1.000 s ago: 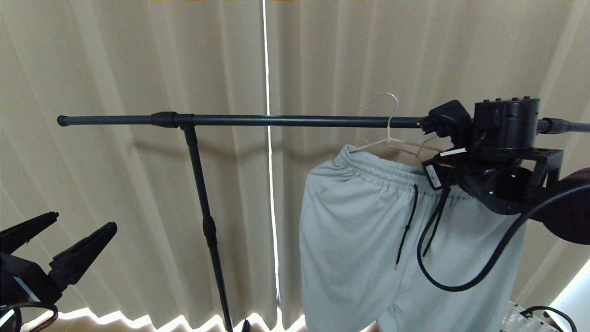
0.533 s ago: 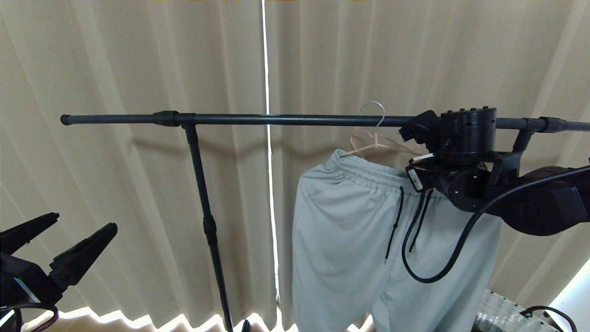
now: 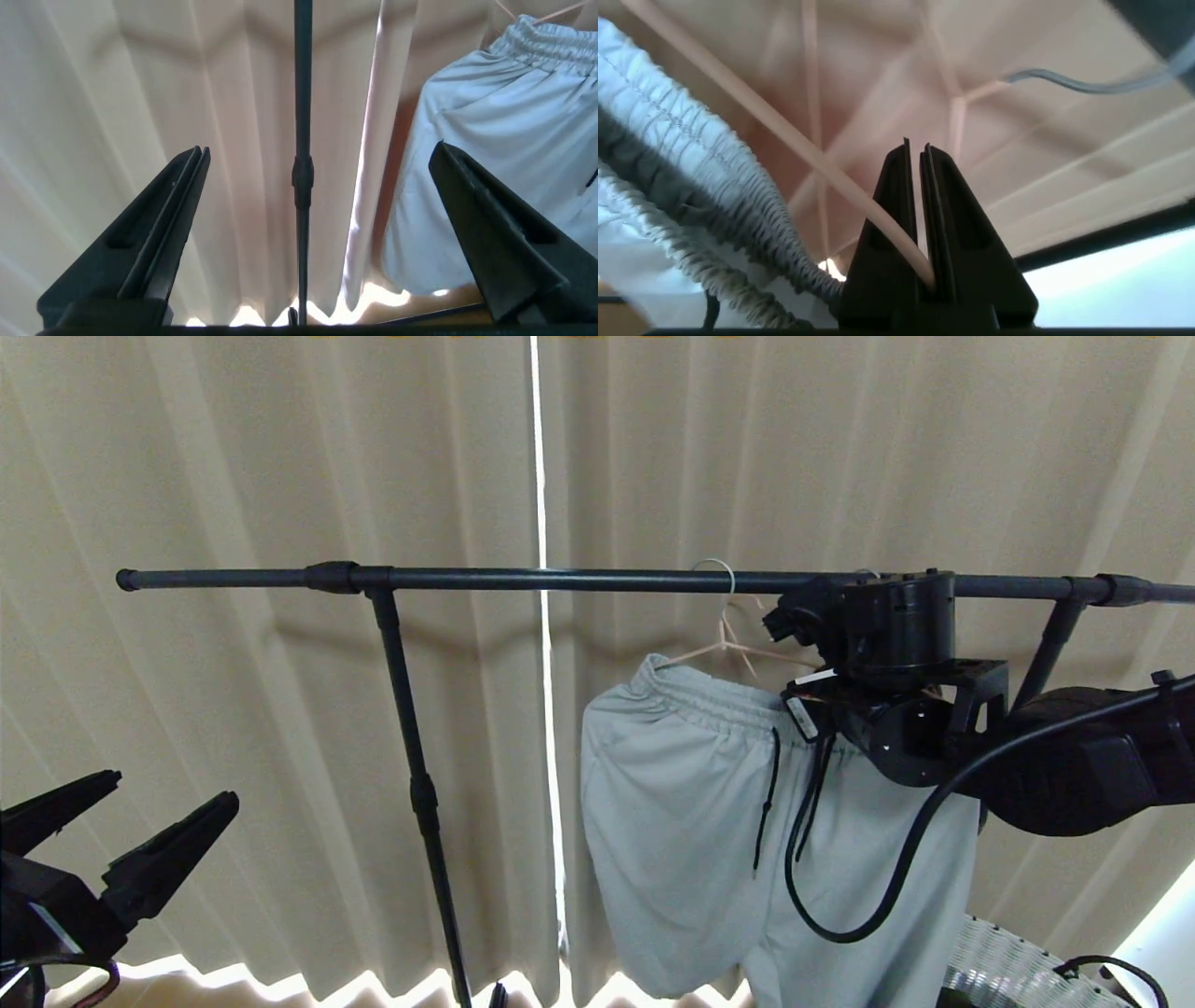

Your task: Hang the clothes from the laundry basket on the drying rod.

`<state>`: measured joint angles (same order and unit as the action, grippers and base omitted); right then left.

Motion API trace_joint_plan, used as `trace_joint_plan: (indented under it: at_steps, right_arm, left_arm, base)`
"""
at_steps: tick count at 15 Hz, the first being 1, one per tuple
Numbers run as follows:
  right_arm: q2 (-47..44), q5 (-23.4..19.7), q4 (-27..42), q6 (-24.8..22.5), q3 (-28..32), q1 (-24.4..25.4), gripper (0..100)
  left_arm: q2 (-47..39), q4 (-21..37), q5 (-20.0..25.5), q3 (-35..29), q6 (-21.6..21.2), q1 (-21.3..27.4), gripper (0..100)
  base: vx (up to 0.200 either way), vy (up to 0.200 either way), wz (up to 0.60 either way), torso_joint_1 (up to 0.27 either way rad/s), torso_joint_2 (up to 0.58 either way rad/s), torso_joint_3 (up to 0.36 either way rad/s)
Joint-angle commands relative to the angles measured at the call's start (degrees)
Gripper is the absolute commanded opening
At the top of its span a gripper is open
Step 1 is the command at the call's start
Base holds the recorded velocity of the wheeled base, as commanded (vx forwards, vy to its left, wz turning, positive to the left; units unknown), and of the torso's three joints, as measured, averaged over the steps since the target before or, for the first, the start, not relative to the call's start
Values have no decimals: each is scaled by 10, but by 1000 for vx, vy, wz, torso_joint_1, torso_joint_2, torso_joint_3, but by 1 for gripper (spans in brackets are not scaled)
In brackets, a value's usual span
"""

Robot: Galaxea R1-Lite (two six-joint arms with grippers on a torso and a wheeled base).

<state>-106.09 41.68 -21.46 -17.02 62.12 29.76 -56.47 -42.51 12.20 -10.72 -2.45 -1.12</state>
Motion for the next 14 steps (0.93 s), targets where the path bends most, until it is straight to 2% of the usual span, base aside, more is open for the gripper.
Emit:
trace_joint_plan:
  at_steps: [1, 2, 3, 6, 8, 10, 11, 14]
  right_arm:
    - [-2, 0, 0, 0, -1, 3, 0]
    - [-2, 0, 0, 0, -1, 3, 0]
    - [1, 0, -1, 0, -6, 4, 100]
    - [12, -5, -9, 4, -15, 7, 100]
    - [34, -8, -11, 12, -45, 14, 100]
    - [41, -31, -25, 32, -58, 17, 100]
    - [48, -57, -44, 42, -68, 23, 100]
    - [62, -108, -100, 42, -96, 22, 100]
  left_arm:
    - [0, 0, 0, 0, 0, 0, 100]
    - [0, 0, 0, 0, 0, 0, 100]
    - [1, 0, 0, -1, 0, 0, 100]
    - [7, 0, 0, -1, 0, 0, 100]
    - [8, 0, 0, -4, 0, 0, 100]
    - [8, 0, 0, -5, 0, 0, 100]
    - [12, 0, 0, -5, 0, 0, 100]
    - [12, 0, 0, -4, 0, 0, 100]
  base:
    - [0, 0, 0, 0, 0, 0]
    - [0, 0, 0, 0, 0, 0]
    - [0, 0, 0, 0, 0, 0]
    - [0, 0, 0, 0, 0, 0]
    - [0, 0, 0, 0, 0, 0]
    - [0, 0, 0, 0, 0, 0]
    - [0, 0, 0, 0, 0, 0]
    - [0, 0, 0, 0, 0, 0]
